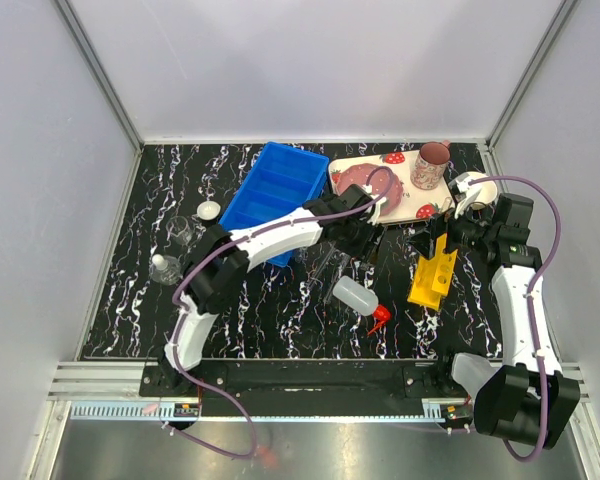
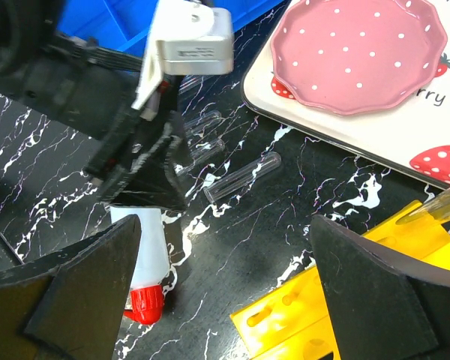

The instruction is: Organize the chemistry lab equipment

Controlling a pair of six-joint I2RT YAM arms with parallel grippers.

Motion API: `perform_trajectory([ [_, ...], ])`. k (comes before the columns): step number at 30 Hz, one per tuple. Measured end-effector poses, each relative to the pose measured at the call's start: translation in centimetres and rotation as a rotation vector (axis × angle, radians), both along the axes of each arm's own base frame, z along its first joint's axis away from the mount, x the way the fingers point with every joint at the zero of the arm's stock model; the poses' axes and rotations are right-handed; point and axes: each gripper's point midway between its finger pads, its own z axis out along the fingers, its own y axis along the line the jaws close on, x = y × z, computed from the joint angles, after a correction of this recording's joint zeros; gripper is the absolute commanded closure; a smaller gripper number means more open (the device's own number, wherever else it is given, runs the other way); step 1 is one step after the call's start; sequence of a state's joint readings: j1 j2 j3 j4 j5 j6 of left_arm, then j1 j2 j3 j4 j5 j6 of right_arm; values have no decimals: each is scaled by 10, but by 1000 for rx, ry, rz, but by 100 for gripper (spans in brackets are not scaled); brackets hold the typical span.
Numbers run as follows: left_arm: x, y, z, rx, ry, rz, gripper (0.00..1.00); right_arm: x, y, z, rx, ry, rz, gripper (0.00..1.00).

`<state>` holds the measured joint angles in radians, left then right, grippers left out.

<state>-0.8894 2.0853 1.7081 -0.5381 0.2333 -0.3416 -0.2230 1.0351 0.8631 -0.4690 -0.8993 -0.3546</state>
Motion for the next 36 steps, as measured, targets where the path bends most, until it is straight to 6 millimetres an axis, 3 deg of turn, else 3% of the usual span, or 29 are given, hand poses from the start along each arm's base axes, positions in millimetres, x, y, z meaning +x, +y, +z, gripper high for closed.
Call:
perform_trajectory([
  [10, 19, -17, -41, 68, 37, 24, 45, 0, -1, 0, 7, 7, -9, 0],
  [16, 23, -18, -63, 113, 56, 41, 51, 0, -2, 0, 8, 7, -12, 1],
  [36, 25, -22, -69, 262, -58, 76, 69, 2, -7, -1, 15, 18, -34, 0],
])
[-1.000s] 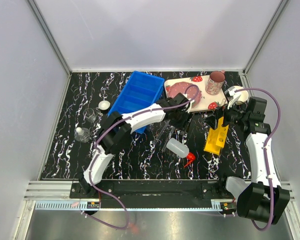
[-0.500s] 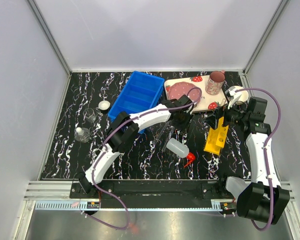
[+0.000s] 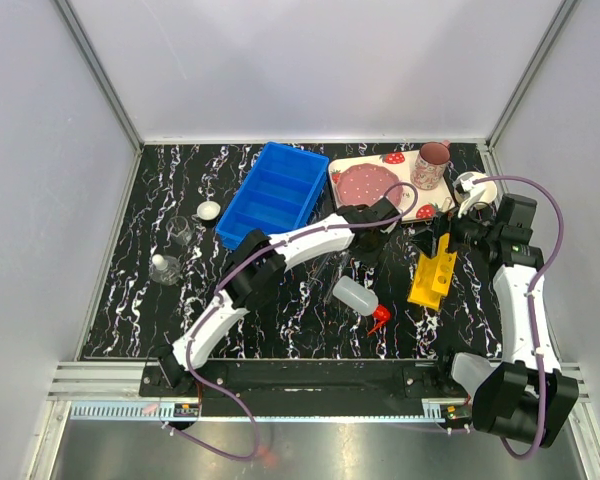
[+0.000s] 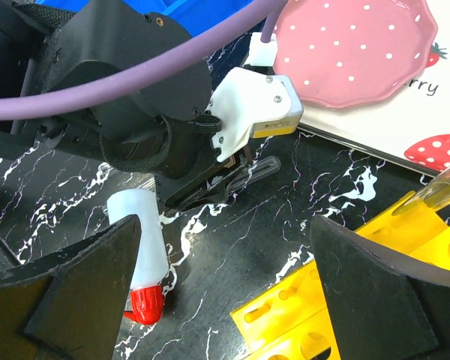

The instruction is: Organize the chemistry lab equipment

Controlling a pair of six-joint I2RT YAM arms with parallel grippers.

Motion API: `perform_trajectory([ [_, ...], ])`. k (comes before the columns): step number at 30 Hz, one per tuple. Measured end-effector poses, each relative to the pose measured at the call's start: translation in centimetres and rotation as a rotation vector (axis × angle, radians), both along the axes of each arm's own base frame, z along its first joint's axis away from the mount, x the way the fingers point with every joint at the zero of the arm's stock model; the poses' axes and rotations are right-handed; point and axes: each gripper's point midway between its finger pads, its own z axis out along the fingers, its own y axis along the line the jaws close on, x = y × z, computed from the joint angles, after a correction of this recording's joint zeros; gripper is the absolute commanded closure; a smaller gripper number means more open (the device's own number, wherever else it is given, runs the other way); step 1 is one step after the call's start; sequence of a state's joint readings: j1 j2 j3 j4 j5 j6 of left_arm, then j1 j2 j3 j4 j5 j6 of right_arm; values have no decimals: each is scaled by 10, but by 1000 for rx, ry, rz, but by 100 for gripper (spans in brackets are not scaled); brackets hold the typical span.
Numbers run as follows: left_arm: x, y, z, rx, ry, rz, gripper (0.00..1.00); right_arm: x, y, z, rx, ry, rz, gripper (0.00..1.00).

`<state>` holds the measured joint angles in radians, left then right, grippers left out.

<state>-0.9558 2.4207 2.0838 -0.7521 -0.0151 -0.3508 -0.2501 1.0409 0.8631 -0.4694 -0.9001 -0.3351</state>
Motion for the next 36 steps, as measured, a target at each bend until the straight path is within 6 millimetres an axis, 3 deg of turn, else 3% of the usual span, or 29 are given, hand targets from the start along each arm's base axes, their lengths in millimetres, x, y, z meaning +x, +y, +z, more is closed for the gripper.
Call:
perform_trajectory([
  [3, -1, 0, 1, 16, -14, -4, 76, 1, -1, -1, 1, 3, -4, 0],
  [11, -3, -3, 2, 3, -50, -19, 80, 2, -7, -1, 2, 3, -23, 0],
  [15, -12, 9, 8, -10, -59, -18, 80, 2, -9, 0, 3, 3, -30, 0],
  [24, -30, 29, 72, -206, -166, -12, 80, -2, 0, 1, 52, 12, 23, 0],
  [28, -43, 41, 100, -319, -215, -18, 80, -6, 9, -1, 124, 105, 74, 1],
  [33, -65, 55, 121, -443, -247, -46, 80, -7, 21, 21, 184, 195, 150, 0],
  [36, -75, 54, 130, -494, -259, -72, 80, -16, 45, 36, 218, 246, 240, 1],
])
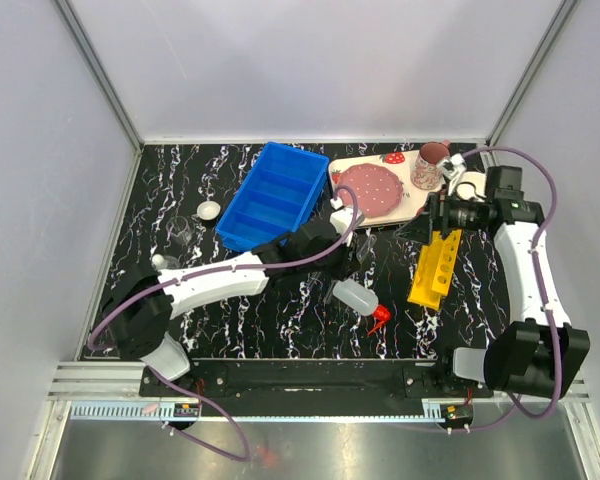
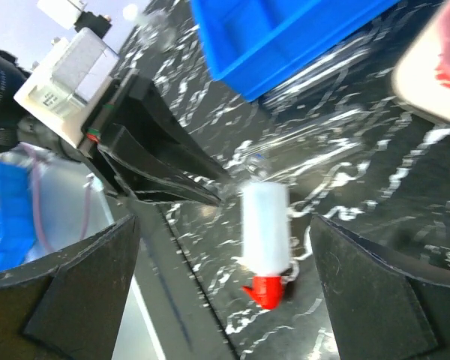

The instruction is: Organize the chemistry lab equipment

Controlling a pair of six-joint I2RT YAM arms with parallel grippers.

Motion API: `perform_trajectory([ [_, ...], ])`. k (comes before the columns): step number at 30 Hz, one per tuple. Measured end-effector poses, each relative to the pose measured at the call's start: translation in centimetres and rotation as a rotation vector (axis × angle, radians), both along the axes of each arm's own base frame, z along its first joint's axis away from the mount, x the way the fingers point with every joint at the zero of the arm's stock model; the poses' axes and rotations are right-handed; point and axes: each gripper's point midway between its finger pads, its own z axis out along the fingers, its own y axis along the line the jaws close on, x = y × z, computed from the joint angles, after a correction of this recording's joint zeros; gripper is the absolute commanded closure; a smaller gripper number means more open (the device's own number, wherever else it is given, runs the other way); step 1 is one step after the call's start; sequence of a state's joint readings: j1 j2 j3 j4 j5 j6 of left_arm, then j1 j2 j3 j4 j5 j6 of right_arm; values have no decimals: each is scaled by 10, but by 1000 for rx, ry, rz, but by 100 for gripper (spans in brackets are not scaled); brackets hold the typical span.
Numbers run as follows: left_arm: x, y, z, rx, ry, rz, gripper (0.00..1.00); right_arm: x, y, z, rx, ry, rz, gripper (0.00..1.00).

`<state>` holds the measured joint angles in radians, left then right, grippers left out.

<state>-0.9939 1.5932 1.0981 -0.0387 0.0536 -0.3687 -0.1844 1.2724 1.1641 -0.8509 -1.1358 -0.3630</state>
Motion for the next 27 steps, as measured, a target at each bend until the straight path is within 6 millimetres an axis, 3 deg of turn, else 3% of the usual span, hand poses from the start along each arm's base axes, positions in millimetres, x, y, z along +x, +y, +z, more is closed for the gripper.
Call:
perform_trajectory([
  [6, -18, -13, 22, -73, -38, -48, 80, -25, 49, -7, 51, 199, 138, 3],
  [14, -28, -18, 49, -144, -77, -71, 80, -30, 61, -17, 27, 312, 127, 9],
  [20, -28, -18, 51, -150, -82, -70, 80, -35, 68, -17, 31, 347, 138, 27],
  [25, -28, -18, 51, -150, -82, -70, 80, -35, 69, -16, 37, 359, 132, 52],
  [27, -29, -18, 51, -150, -82, -71, 80, -34, 69, -16, 37, 361, 130, 58],
])
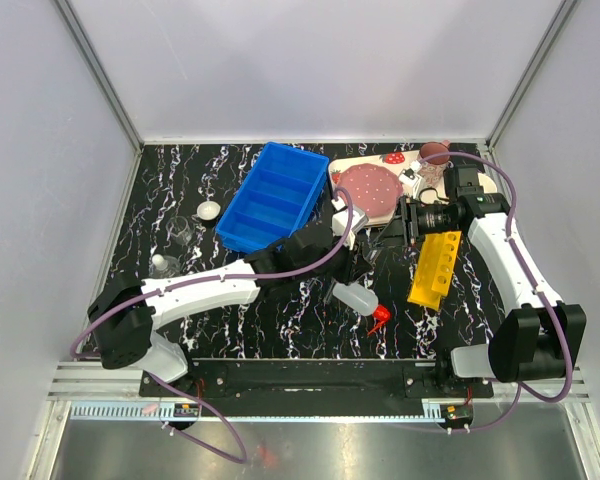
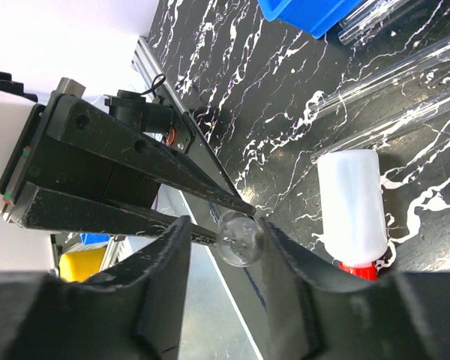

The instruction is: Organize the chemistry lab equipment

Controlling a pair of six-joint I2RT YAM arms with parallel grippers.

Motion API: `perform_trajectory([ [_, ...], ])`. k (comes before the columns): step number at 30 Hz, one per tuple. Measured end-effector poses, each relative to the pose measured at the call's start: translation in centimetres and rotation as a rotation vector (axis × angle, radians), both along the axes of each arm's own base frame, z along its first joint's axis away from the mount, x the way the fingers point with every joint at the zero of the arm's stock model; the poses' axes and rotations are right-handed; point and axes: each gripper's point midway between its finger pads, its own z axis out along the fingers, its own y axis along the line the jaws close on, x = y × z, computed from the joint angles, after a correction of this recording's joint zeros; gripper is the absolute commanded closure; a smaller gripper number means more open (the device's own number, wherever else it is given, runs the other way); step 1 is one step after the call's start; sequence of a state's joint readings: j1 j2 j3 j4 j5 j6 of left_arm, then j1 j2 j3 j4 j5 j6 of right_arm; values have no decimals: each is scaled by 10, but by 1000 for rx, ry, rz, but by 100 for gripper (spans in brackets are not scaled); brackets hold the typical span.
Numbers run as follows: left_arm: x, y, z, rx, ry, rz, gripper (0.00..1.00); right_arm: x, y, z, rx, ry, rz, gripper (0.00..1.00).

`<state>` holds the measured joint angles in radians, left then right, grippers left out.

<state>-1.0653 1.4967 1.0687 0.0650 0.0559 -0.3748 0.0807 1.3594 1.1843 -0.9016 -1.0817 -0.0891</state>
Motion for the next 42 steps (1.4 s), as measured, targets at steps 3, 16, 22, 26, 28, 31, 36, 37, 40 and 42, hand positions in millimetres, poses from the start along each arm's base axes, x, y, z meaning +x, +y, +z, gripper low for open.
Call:
perform_trajectory([
  [3, -1, 0, 0, -1, -1, -2, 79, 2, -1, -2, -12, -1, -9, 67],
  [16, -7, 13, 0, -19, 2, 17, 20, 8, -12, -2, -40, -50, -58, 75],
  [22, -10, 43, 15, -65, -20, 72, 10, 21, -51, 2, -100, -151, -210, 74],
  [26, -8, 75, 18, -67, -34, 147, 9, 34, -78, -4, -237, -268, -312, 73],
  [28, -7, 93, 13, -59, -28, 185, 9, 41, -91, -9, -317, -335, -364, 73],
  [31, -10, 120, -3, -36, -2, 237, 7, 54, -111, -17, -415, -401, -433, 73],
  [36, -22, 161, -32, -17, 47, 308, 7, 82, -142, -31, -556, -482, -534, 73],
  [37, -24, 166, -35, -17, 55, 318, 7, 87, -147, -33, -578, -493, -548, 73],
  [40, -28, 177, -38, -32, 64, 341, 7, 102, -160, -36, -634, -528, -583, 73],
  [42, -29, 182, -40, -41, 67, 354, 7, 110, -167, -38, -663, -541, -603, 73],
])
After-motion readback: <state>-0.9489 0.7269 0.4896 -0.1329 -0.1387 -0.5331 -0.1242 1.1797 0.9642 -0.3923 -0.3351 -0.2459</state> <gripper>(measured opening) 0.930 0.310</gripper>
